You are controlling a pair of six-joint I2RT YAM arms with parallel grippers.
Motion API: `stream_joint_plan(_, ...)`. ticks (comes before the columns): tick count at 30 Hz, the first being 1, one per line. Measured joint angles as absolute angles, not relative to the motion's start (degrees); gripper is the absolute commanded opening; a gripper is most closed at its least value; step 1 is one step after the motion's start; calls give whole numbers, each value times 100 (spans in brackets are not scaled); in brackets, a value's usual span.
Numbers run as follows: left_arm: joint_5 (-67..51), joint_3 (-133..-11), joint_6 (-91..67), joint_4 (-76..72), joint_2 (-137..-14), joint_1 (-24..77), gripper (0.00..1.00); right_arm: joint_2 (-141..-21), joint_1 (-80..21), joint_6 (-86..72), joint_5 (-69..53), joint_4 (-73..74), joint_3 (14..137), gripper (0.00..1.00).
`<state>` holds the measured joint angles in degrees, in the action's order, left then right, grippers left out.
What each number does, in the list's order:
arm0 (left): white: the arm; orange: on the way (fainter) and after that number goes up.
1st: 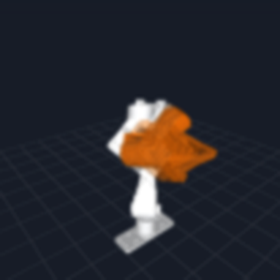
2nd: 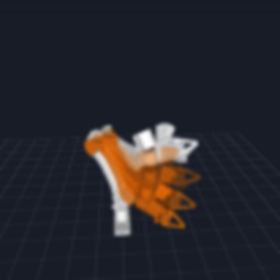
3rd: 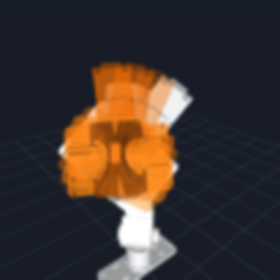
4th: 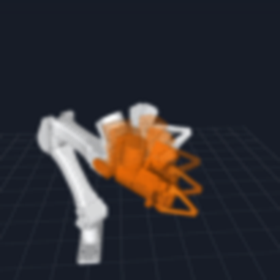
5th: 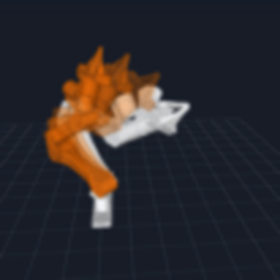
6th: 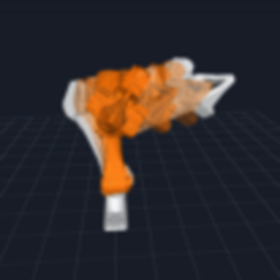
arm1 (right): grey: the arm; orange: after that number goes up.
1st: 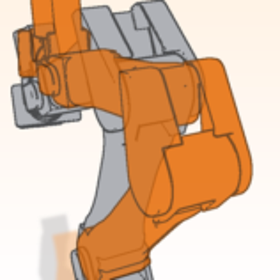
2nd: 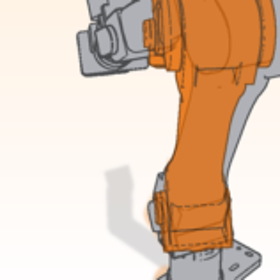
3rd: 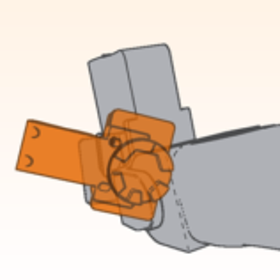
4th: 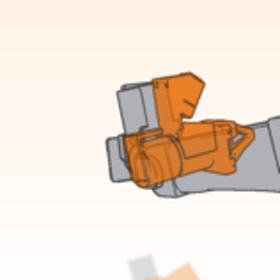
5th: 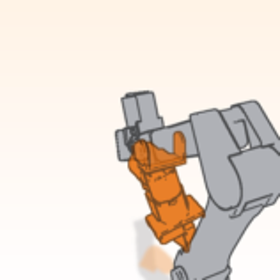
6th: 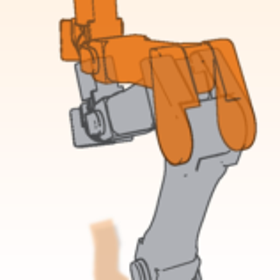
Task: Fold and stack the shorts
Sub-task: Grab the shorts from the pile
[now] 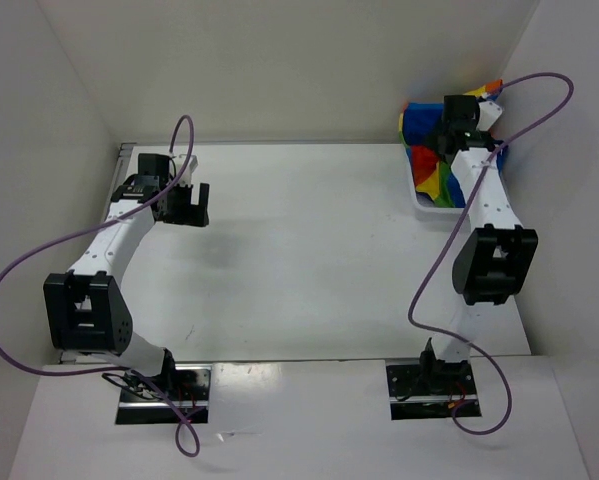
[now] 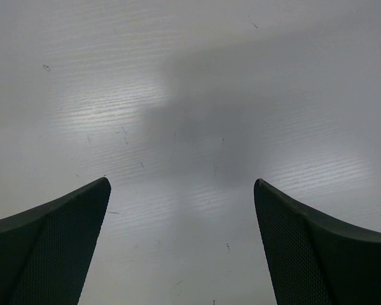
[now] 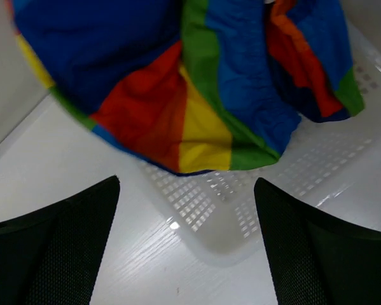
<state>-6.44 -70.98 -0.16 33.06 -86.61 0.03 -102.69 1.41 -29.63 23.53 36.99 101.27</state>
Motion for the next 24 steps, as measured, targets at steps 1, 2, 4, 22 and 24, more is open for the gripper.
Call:
stream_joint_plan(1, -648, -7098, -19, 3315, -8661, 3, 100, -10425, 222, -2989, 2438, 3734, 10217, 91)
stream_joint_plan(2, -648, -7098, -16, 3317, -8661, 3, 100, -10597, 322, -3035, 2558, 3787, 10291, 89)
stream_joint_plan(4, -646, -7098, -19, 3323, -8661, 3, 100, -10897, 495, -3109, 2714, 3903, 10318, 87)
stream_joint_plan(22, -624, -6932, -19, 3555, -8571, 3, 100, -11736, 1247, -3256, 2882, 3966, 10318, 36)
stream_joint_plan(24, -624, -6932, -19, 3559, -8541, 3, 100, -11821, 1253, -3234, 2873, 3942, 10318, 28)
